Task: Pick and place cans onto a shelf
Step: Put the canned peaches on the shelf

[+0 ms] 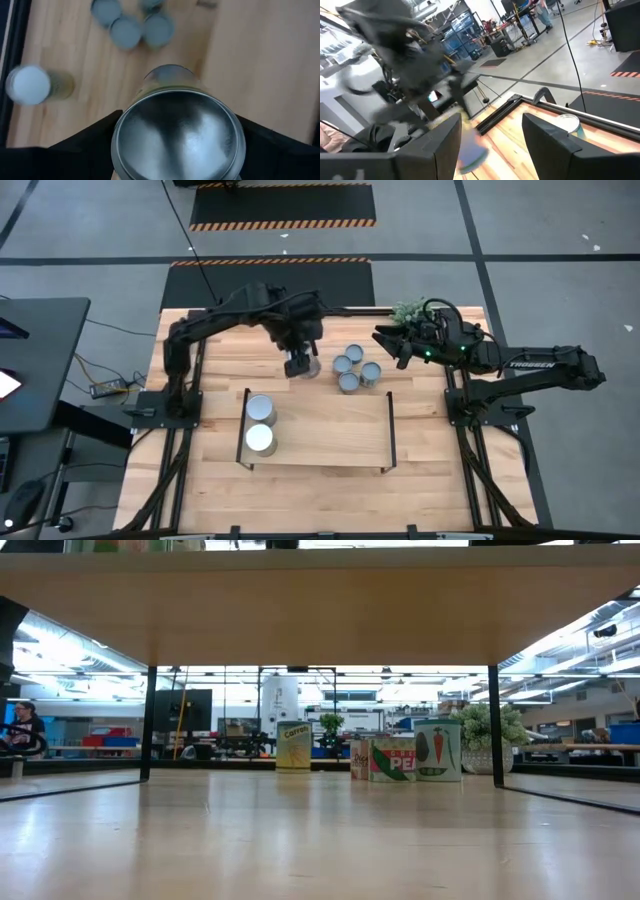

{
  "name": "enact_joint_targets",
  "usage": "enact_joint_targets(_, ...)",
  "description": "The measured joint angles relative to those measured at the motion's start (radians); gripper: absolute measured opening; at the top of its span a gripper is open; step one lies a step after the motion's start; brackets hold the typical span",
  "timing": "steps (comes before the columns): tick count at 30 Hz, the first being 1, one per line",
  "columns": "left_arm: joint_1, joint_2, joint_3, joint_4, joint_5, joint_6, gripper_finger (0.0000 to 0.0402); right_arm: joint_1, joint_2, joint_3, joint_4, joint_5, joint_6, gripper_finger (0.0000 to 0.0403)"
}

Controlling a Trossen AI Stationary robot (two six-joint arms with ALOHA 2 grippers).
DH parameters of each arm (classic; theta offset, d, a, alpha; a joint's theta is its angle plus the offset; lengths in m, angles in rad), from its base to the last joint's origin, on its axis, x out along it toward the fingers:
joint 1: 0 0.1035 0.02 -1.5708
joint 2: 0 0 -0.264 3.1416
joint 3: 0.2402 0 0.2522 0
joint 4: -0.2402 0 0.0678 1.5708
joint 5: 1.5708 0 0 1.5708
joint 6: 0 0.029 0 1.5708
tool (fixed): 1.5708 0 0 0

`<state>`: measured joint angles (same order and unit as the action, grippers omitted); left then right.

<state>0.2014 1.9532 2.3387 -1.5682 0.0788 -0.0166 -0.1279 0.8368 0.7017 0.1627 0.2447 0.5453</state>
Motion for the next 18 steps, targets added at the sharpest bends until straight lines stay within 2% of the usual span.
enact_joint_targets(8, -0.158, -0.018, 0.012, -0.004, 0.023, -0.192, 0.0312, 0.001, 0.0, 0.0, 0.009, -0.006, 0.001, 0.0217)
enact_joint_targets(18, -0.312, -0.019, 0.012, -0.003, 0.023, -0.314, 0.0312, 0.001, 0.0, 0.0, 0.009, -0.029, 0.005, 0.0217)
